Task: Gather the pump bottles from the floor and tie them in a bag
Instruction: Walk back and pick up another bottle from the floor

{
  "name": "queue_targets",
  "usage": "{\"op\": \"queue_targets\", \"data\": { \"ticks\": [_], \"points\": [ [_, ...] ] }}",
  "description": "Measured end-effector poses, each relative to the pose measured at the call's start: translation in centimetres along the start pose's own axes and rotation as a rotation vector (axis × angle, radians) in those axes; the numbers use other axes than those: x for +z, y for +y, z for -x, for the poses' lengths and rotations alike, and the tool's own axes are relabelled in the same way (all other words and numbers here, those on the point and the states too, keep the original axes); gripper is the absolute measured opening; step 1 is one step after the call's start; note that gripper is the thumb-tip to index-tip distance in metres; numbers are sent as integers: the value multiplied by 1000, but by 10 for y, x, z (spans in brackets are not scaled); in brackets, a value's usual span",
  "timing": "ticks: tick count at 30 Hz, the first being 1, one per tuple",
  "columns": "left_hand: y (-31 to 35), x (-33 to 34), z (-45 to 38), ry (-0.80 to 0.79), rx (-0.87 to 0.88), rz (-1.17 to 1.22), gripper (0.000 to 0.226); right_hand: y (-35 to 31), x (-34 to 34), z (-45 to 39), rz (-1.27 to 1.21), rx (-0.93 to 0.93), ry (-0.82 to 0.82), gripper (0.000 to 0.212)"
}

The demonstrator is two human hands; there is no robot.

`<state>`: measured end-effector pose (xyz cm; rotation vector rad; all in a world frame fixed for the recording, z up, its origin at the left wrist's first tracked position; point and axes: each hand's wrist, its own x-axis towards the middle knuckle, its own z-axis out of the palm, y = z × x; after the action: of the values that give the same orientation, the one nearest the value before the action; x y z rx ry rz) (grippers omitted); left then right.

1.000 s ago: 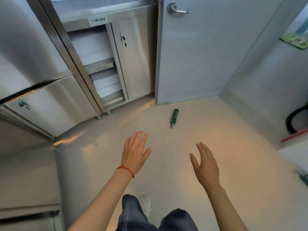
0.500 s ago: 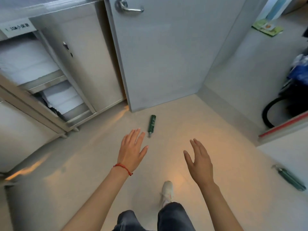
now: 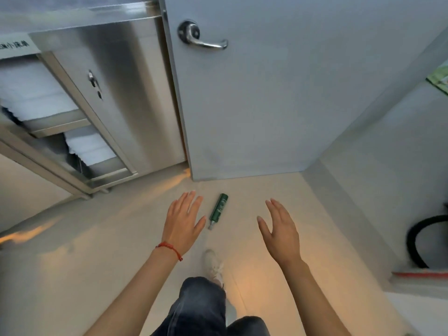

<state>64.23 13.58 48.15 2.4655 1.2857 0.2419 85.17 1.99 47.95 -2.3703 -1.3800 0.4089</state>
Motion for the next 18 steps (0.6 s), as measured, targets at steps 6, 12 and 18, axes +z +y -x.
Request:
{"op": "queue_targets", "data": {
  "ticks": [6,12,18],
  "points": [
    [-12,-7,-76,57,-151,36,65,-16,-4,-109,7,-151,-105,48],
    [-23,-8,-110,94,-355,34,54,-43,1,-202,35,-364,-232,49],
    [-16,5,-133,227,-689,52,50,-71,22,-285,74,-698,-449,47]
  ]
}}
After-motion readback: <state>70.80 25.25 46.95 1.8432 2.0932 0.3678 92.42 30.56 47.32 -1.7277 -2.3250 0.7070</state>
